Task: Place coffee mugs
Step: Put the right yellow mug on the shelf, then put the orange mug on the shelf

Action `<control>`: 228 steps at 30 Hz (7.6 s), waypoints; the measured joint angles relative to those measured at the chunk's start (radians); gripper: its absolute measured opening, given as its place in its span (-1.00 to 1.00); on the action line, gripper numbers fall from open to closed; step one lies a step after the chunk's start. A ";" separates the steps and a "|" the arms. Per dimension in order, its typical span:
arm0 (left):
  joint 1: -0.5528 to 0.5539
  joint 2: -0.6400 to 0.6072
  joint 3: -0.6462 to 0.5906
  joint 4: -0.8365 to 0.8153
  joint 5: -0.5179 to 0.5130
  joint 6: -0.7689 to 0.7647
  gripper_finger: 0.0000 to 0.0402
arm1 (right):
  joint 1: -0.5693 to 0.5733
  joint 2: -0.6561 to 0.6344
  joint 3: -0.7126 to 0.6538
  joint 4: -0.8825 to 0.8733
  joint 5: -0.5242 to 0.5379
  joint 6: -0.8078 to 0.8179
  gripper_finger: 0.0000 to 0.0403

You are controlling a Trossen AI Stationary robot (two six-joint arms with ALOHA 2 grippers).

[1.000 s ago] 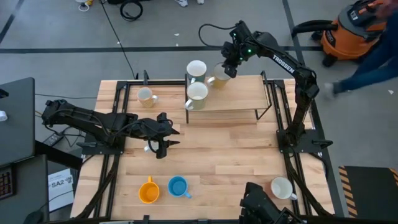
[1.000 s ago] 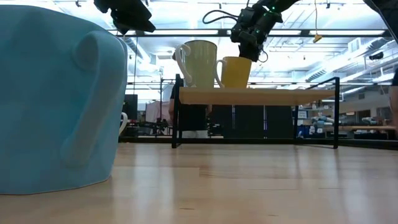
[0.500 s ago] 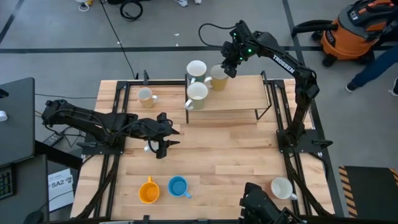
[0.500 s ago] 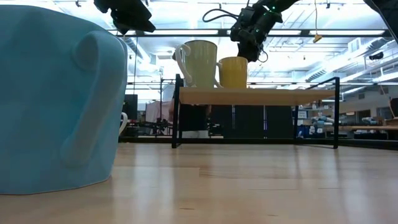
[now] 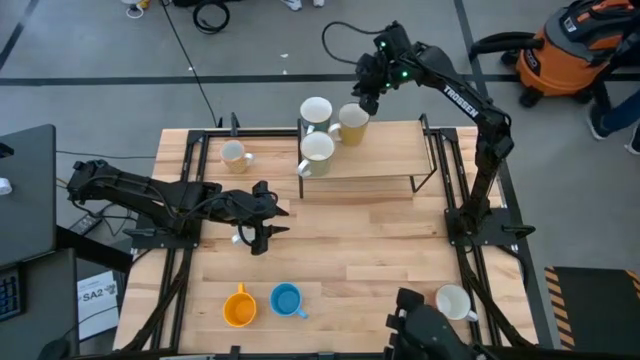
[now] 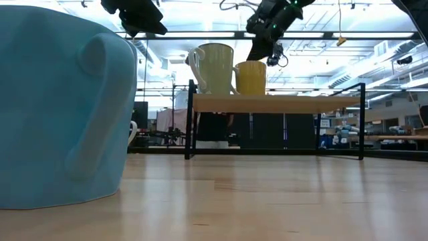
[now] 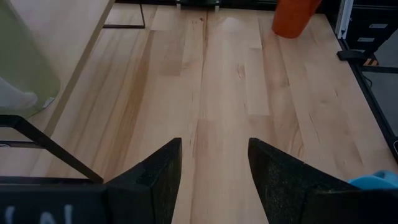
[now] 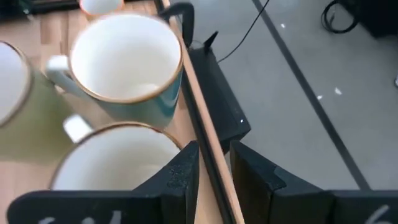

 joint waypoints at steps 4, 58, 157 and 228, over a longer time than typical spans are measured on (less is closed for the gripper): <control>0.000 0.000 0.000 0.000 0.000 0.000 -0.04 | 0.010 -0.001 0.109 -0.107 0.004 0.019 -0.52; -0.001 0.000 0.000 -0.001 0.000 0.000 -0.04 | 0.209 -0.040 -0.133 -0.197 0.465 0.187 -0.53; -0.001 0.000 0.001 0.000 0.000 0.028 -0.04 | 1.593 -0.298 -0.858 -0.303 0.030 1.312 -0.53; -0.001 0.000 0.001 0.000 0.001 0.027 -0.04 | 1.123 -0.293 -0.979 0.154 0.429 1.806 -0.80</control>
